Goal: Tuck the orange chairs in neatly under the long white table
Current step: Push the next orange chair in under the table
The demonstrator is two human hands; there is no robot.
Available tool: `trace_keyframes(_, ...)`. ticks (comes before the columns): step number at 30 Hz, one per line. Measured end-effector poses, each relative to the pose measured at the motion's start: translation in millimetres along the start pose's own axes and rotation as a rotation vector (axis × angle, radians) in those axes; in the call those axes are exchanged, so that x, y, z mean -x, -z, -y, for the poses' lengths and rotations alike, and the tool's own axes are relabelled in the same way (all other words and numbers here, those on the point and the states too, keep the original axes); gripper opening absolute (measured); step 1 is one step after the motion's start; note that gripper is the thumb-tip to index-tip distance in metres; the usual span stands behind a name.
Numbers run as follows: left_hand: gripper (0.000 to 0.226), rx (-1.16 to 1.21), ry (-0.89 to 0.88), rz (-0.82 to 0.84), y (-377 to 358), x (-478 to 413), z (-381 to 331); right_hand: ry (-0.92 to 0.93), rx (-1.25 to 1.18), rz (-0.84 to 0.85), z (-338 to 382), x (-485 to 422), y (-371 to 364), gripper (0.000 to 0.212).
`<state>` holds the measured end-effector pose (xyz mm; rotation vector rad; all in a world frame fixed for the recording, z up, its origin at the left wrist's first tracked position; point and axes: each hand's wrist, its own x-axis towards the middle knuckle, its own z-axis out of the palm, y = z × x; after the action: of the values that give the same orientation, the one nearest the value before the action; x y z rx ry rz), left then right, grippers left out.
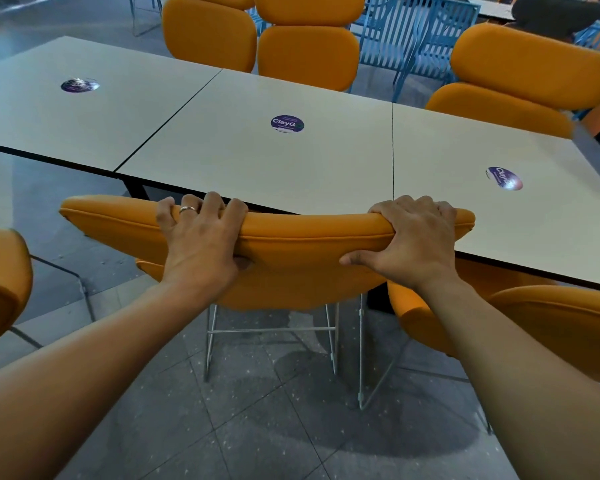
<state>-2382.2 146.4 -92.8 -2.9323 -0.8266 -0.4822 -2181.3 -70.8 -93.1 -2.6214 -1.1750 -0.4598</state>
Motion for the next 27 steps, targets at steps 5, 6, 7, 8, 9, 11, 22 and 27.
trace_keyframes(5, 0.075, 0.014, -0.009, 0.038, 3.0, 2.2, 0.8, -0.018, 0.006, 0.037, 1.5, 1.3, 3.1, 0.089)
trace_keyframes(6, 0.076, 0.025, -0.012, 0.053, 4.4, 2.7, 1.0, -0.021, 0.009, 0.047, 1.5, 1.5, 3.7, 0.090)
trace_keyframes(7, 0.077, 0.042, -0.016, 0.074, 6.4, 3.3, 1.7, -0.025, 0.011, 0.055, 1.9, 1.9, 4.4, 0.090)
trace_keyframes(8, 0.078, 0.065, -0.021, 0.097, 8.2, 3.3, 2.9, -0.031, 0.011, 0.063, 2.5, 2.2, 5.1, 0.090)
trace_keyframes(9, 0.080, 0.091, -0.025, 0.120, 11.2, 4.0, 4.9, -0.037, 0.011, 0.074, 4.0, 2.8, 6.3, 0.090)
trace_keyframes(11, 0.085, 0.145, -0.031, 0.162, 17.8, 7.0, 9.6, -0.053, 0.013, 0.105, 7.5, 4.5, 7.8, 0.090)
trace_keyframes(22, 0.063, 0.431, 0.036, 0.154, 59.3, 62.9, 51.1, 0.045, -0.297, -0.125, 84.4, 33.2, 21.6, 0.036)
trace_keyframes(27, 0.049, 0.470, 0.111, 0.150, 71.9, 102.1, 91.7, 0.082, -0.451, 0.050, 140.3, 52.1, 21.0, 0.019)
